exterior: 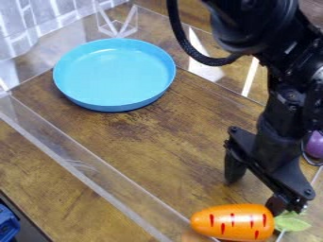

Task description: Move the carrot to the left side

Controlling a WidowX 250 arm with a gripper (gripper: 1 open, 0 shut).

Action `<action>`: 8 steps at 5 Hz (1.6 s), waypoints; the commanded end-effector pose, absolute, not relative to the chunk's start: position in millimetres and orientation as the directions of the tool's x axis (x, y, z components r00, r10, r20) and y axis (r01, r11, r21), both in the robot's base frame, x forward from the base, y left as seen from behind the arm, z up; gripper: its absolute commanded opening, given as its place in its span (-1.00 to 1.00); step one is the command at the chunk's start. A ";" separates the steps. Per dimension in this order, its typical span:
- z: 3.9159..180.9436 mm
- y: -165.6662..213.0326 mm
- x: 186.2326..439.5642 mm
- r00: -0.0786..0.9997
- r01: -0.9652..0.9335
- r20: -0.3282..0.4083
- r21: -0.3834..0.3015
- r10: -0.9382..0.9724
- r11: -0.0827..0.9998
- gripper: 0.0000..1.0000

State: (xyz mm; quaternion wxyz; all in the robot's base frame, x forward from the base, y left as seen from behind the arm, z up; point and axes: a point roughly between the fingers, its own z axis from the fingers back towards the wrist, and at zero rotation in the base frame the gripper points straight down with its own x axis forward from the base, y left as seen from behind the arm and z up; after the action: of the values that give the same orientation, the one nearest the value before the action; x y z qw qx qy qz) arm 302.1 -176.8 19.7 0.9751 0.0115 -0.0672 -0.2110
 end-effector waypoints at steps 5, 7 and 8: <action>19.4 -175.2 301.1 0.851 0.520 0.062 0.036 -0.521 0.853 1.00; 19.3 -171.5 299.6 0.828 0.559 0.033 0.026 -0.560 0.829 1.00; 19.9 -173.1 286.3 0.821 0.571 0.017 0.021 -0.571 0.821 1.00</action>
State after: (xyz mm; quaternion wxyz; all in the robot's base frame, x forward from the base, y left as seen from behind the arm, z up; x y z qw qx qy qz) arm 292.0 -171.0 17.9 0.9559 0.0077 -0.0139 -0.2932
